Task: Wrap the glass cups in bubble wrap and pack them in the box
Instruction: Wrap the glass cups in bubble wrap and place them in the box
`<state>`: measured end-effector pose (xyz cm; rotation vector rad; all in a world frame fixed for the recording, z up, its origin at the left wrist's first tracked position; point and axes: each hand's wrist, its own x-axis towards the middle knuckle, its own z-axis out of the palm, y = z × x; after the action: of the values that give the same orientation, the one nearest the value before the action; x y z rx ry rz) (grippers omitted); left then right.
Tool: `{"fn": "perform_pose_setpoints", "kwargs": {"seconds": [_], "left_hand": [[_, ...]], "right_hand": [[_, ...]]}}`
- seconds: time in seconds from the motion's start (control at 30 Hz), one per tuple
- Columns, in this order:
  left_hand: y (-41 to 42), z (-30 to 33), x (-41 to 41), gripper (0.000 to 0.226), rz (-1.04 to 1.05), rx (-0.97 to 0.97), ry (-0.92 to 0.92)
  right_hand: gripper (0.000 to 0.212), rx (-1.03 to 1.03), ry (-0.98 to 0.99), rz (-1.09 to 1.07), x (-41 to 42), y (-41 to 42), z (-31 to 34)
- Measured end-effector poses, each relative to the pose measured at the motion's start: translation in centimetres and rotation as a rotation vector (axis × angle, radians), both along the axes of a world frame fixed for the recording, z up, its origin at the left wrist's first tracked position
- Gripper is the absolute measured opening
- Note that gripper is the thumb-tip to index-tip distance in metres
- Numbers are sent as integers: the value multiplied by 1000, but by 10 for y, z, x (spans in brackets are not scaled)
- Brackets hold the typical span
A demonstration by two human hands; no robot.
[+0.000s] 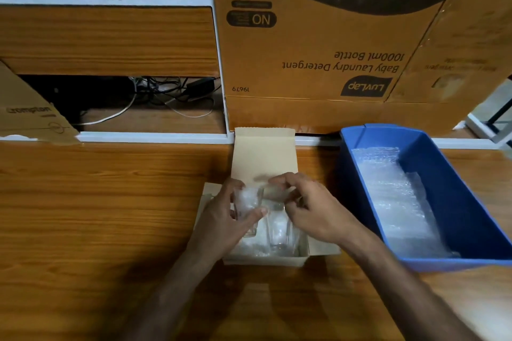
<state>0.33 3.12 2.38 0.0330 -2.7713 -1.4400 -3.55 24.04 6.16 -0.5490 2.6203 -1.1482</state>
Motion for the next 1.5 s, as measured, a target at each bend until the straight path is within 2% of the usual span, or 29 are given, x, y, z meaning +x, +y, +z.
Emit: {"fn": "perform_pose_setpoints", "kwargs": {"seconds": [0.1,0.27,0.53,0.6,0.7,0.77,0.87,0.97,1.1,1.17,1.2,1.33,1.5], "left_hand": [[-7,-5,-8,49,5,-26,-43],[-10,-7,-20,37,-71,-99,-76],[-7,-18,-27,34,-49,-246,100],[-7,-30,-28,39,-60,-274,137],[-7,-45,-29,43,-83,-278,169],[-4,-50,-29,45,-98,-280,191],[2,-53,-28,47,-120,-272,232],[4,-54,-29,57,-97,-233,207],[-6,-49,-29,73,-158,16,-13],[-11,-44,-28,64,-180,202,-162],[-12,-42,-29,55,-159,232,-205],[-10,-38,-34,30,-55,-42,-181],[-4,-41,-32,33,-95,-295,-129]], "right_hand": [[42,-33,-92,-53,-3,2,-14],[47,-123,-193,-63,-5,-4,-27],[37,26,-153,-222,-15,-5,-49],[30,-104,-233,-259,-15,-6,-52],[24,-362,-476,-301,-16,-13,-51],[29,-367,-505,-243,-17,-16,-54],[30,-290,-395,-201,-17,-21,-60],[31,-258,-291,-283,-18,-26,-63],[31,-136,-78,-271,-13,-28,-68],[27,-102,-27,-283,-8,-29,-68],[26,-90,-14,-290,-5,-31,-69],[19,5,93,-252,7,-44,-73],[20,99,146,-199,11,-51,-82]]}}
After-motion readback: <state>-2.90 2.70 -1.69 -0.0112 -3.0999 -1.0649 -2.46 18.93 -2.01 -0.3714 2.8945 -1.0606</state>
